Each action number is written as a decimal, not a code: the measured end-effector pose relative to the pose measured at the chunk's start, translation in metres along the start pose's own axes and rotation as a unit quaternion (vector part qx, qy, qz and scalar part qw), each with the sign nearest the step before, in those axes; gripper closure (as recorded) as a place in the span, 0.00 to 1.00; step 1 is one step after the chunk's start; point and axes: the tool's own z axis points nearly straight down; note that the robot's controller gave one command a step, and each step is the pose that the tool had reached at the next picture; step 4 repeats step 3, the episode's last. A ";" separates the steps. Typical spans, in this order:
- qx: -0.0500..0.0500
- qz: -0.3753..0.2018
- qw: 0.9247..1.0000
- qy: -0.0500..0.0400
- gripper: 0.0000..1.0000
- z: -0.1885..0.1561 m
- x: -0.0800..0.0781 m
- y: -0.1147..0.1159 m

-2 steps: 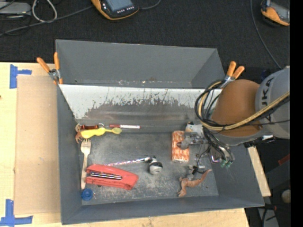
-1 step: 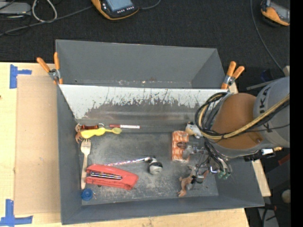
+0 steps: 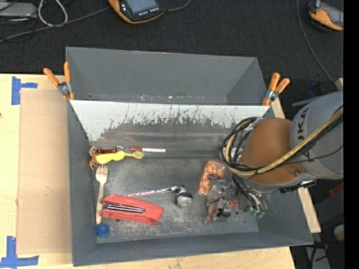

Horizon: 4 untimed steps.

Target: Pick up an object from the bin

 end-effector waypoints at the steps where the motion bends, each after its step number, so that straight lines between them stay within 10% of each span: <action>1: 0.000 0.000 1.000 0.000 1.00 0.000 0.000 0.000; 3: -0.001 -0.007 1.000 0.005 1.00 -0.132 -0.002 -0.016; 4: -0.001 -0.007 1.000 0.005 1.00 -0.132 -0.002 -0.016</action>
Offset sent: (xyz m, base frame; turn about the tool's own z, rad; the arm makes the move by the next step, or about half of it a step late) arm 0.0059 -0.0193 0.1612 -0.0154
